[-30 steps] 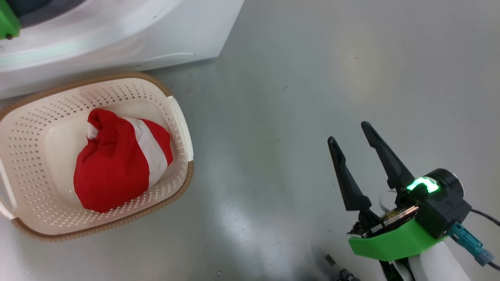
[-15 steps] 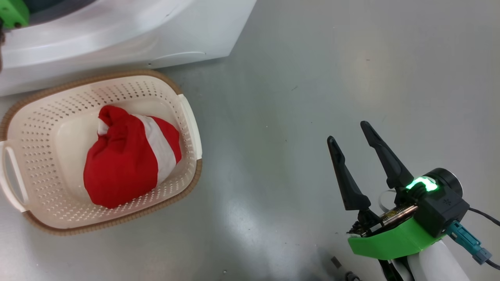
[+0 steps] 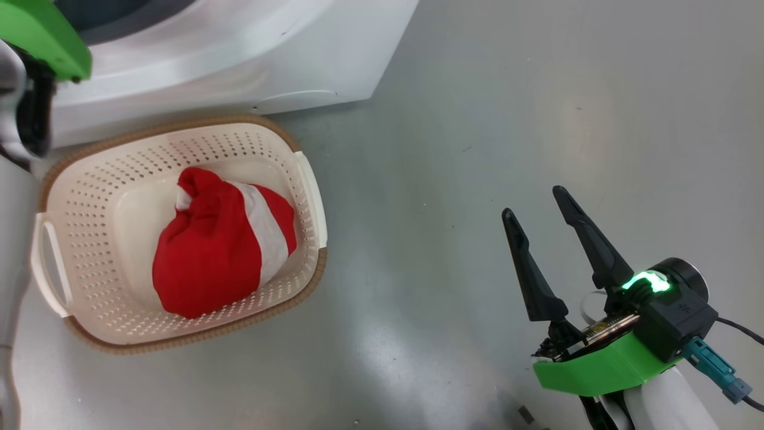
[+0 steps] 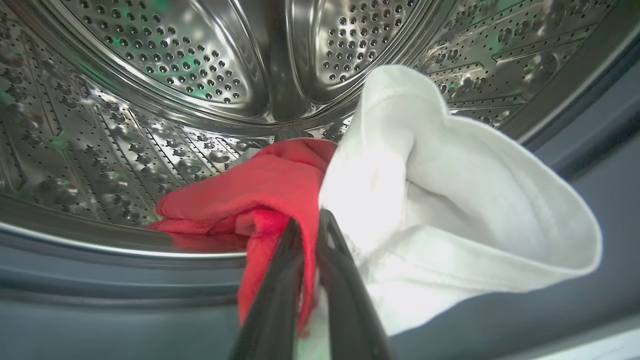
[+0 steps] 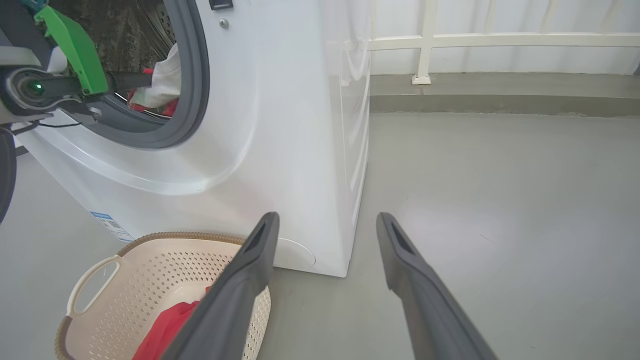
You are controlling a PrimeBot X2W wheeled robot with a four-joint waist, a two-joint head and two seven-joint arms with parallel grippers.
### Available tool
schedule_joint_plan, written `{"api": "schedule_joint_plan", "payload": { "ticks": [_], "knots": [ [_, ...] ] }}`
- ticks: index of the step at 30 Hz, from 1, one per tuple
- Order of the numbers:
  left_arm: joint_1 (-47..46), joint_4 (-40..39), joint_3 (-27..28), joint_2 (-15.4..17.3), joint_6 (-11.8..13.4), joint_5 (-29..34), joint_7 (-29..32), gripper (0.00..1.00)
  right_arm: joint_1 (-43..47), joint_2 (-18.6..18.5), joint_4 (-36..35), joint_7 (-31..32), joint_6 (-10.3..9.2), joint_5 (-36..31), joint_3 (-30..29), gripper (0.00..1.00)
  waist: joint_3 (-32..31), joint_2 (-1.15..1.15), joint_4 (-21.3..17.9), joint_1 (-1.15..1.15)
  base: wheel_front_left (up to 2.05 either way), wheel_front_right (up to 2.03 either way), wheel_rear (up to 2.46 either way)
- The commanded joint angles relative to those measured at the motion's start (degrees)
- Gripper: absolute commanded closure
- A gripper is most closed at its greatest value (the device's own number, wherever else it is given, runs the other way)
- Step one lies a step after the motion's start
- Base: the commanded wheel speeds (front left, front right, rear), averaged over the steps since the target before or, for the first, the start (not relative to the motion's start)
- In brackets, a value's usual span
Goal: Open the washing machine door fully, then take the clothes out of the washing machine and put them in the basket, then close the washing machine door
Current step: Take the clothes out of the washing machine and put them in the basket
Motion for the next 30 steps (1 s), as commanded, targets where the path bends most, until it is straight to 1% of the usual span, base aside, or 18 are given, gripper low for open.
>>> {"api": "schedule_joint_plan", "payload": {
  "ticks": [1, 11, 20, 30],
  "knots": [
    [0.7, -2.2, 0.8, 3.0, 0.3, 0.1, -0.6, 1.0, 0.5, -0.5, -1.1, -0.4, 0.29, -0.3, 1.1, 0.0, -0.2, 0.0, 0.3, 0.0, 0.0, 0.0, 0.0],
    [7.5, -12.5, 1.2, 4.3, 2.5, -0.4, -2.3, 1.0, 0.3, -0.5, -0.9, -0.4, 0.29, -0.4, 0.6, 0.0, -1.7, 0.0, 0.9, 0.0, 0.0, 0.0, 0.0],
    [15.4, -22.1, 1.4, 5.6, 5.1, -1.5, -0.1, 1.0, 1.0, -0.5, -0.8, -0.4, 0.29, -0.6, 0.0, 0.0, -4.5, 0.0, 1.6, 0.0, 0.0, 0.0, 0.0],
    [23.2, -29.9, 2.2, 6.7, 8.3, -3.2, 2.4, 1.0, 1.4, -0.5, -0.5, -0.4, 0.29, -0.5, -0.3, 0.0, -7.8, 0.0, 2.2, 0.0, 0.0, 0.0, 0.0]
  ]
}}
